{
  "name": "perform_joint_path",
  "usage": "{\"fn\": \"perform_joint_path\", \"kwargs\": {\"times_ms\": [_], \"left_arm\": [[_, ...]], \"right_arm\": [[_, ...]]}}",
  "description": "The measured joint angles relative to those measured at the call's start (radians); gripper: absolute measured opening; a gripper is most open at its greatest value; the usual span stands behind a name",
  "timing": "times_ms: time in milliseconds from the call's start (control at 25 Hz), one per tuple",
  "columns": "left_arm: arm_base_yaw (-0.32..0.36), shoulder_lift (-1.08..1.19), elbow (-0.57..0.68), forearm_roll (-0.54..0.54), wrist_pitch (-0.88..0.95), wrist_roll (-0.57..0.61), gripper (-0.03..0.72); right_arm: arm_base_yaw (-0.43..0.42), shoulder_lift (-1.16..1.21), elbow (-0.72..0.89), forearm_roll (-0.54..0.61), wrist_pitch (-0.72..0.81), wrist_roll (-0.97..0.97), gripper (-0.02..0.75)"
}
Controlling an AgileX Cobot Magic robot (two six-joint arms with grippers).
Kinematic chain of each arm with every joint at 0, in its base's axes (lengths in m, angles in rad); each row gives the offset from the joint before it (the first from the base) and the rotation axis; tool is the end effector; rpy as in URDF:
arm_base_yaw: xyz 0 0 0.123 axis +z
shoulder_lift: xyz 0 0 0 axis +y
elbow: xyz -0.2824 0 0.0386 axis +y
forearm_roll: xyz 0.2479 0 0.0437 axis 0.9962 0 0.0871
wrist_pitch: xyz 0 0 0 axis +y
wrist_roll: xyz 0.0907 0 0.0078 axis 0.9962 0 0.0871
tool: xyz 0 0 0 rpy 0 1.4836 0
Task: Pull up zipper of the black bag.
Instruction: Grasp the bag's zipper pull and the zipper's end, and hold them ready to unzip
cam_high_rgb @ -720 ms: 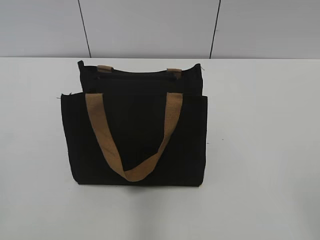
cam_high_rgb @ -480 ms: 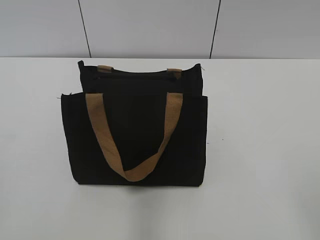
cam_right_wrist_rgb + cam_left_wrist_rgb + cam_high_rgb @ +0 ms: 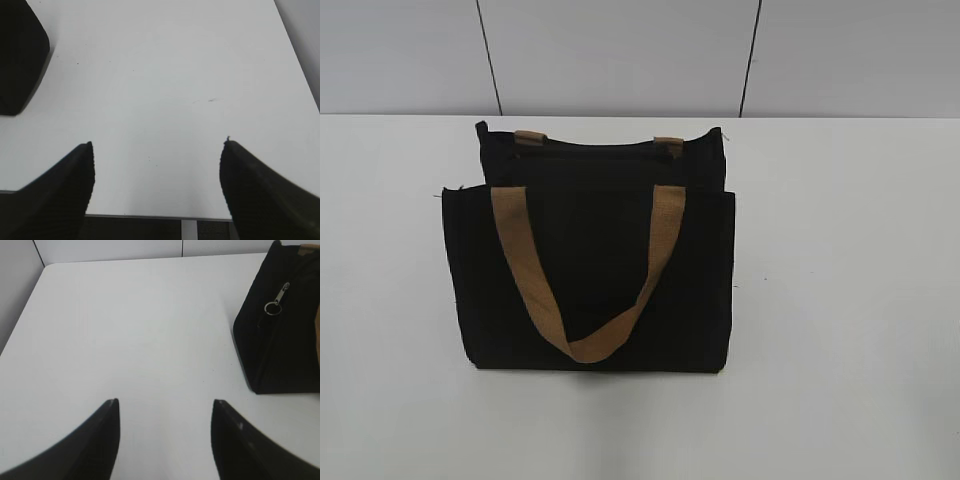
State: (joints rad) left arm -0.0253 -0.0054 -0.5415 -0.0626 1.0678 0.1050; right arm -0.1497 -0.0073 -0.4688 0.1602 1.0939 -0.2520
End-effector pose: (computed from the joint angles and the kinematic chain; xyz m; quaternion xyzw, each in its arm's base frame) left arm -0.0113 -0.0047 0.2881 0.0569 0.8404 -0.0098 0.5390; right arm -0.0025 0.0134 0.2667 -0.0477 0.8637 -0.0205 0.5014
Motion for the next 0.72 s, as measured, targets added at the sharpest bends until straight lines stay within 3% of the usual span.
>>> {"fn": "perform_joint_path", "kwargs": {"times_ms": [720], "left_arm": [[0.0,0.013,-0.007,-0.003,-0.014,0.0,0.434]], "right_arm": [[0.0,0.0,0.0,0.0,0.0,0.0,0.593]]}}
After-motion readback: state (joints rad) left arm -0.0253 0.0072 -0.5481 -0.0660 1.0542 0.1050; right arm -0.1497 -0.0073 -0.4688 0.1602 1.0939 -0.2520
